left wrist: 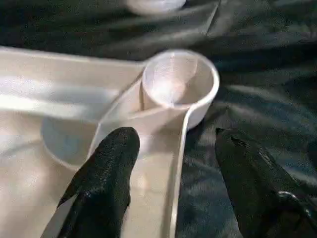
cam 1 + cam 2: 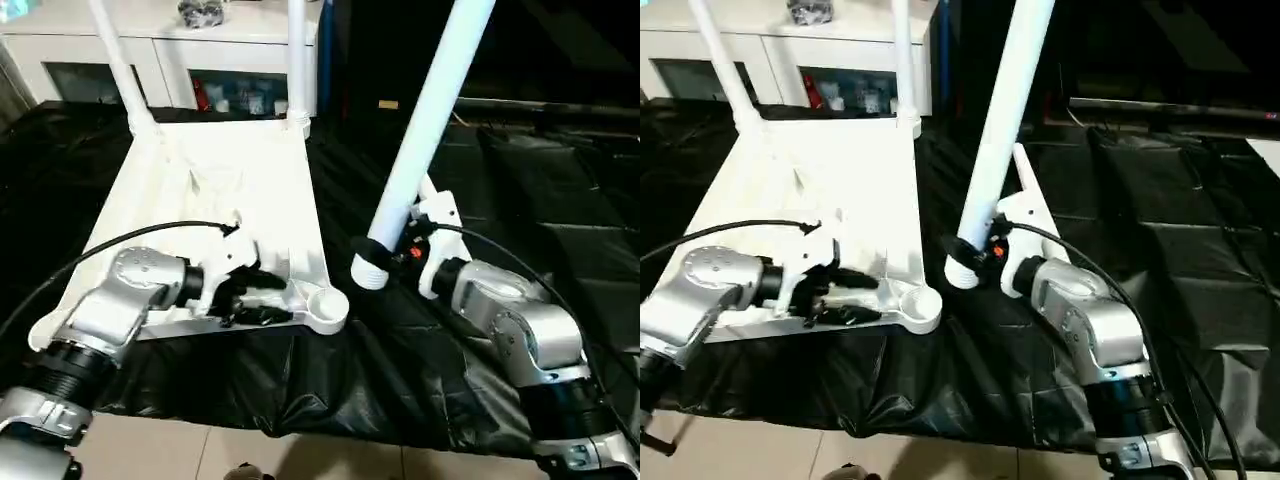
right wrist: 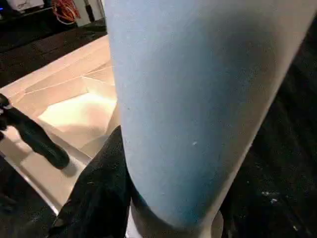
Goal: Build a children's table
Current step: Insert table leg to table base
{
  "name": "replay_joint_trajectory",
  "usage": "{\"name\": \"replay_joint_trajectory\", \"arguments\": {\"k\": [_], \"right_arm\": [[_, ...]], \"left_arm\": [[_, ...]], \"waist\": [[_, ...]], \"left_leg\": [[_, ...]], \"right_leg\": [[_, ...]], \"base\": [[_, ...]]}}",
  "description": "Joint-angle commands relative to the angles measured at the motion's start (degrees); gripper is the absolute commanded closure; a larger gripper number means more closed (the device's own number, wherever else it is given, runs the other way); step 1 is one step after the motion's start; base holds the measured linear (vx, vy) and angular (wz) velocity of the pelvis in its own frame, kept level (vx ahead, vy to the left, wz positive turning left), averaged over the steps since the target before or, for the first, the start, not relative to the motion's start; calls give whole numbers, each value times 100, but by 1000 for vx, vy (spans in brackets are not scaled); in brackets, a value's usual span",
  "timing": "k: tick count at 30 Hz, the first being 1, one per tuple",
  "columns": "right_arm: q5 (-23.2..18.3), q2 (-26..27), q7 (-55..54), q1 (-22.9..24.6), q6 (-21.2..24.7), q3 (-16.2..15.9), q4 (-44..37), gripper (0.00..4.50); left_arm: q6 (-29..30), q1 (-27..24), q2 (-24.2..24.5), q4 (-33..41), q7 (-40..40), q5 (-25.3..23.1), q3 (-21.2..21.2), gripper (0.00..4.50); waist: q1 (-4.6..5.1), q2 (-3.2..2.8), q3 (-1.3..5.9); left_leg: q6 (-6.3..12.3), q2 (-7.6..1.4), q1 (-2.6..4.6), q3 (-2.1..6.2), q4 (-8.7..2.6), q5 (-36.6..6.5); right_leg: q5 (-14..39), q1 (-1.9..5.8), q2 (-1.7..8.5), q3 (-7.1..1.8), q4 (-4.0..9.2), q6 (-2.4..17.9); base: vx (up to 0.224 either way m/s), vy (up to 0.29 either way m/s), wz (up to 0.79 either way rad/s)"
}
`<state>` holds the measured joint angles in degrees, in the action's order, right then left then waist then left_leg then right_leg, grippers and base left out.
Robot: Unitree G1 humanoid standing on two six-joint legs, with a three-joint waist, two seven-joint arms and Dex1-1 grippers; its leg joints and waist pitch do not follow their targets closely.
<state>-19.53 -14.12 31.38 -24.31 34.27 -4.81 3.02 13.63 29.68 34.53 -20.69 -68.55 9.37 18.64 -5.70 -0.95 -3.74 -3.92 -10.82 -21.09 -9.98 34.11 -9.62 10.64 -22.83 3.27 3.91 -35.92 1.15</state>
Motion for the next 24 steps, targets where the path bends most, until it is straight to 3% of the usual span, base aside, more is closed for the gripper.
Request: {"name": "replay_joint_trajectory", "arguments": {"k": [1,3,4,11,13,16,24], "right_arm": [[58,-29,40,-15,-7,-23,-53,259],[42,-27,50,-14,3,-18,-60,259],[20,6,69,-25,23,-31,-59,259],[-3,14,149,-89,51,-114,-81,259],[6,-2,169,-76,64,-137,-108,259],[10,-45,217,-84,90,-134,-136,259],[10,-91,289,-159,106,-168,-110,259]], "left_arm": [[-34,33,-17,-42,83,-158,70,160],[-13,30,-31,-34,96,-162,59,160],[-18,18,-35,-59,98,-181,43,160],[-88,99,-158,-324,72,-231,26,200],[-94,106,-176,-365,32,-238,46,234],[-84,131,-228,-447,-22,-260,54,237],[-21,123,-218,-520,-159,-233,-14,322]], "waist": [[-13,-31,406],[-26,-37,407],[-17,-1,403],[-17,-28,419],[-11,-27,420],[-5,-23,417],[-2,22,410]], "left_leg": [[-251,-201,110,113,-411,-1624],[-230,-210,112,108,-406,-1564],[-219,-209,106,100,-408,-1554],[-205,-205,92,98,-400,-1447],[-201,-207,90,99,-402,-1423],[-192,-205,93,94,-399,-1420],[-152,-208,90,91,-399,-1393]], "right_leg": [[2056,244,492,-313,525,780],[2084,229,504,-319,534,777],[2091,229,497,-318,540,773],[1934,239,497,-322,527,770],[1845,241,493,-322,513,793],[1850,240,491,-322,518,808],[2048,238,505,-323,533,752]], "base": [[0,0,0],[0,0,0],[0,0,0],[0,0,0],[0,0,0],[0,0,0],[0,0,0]]}}
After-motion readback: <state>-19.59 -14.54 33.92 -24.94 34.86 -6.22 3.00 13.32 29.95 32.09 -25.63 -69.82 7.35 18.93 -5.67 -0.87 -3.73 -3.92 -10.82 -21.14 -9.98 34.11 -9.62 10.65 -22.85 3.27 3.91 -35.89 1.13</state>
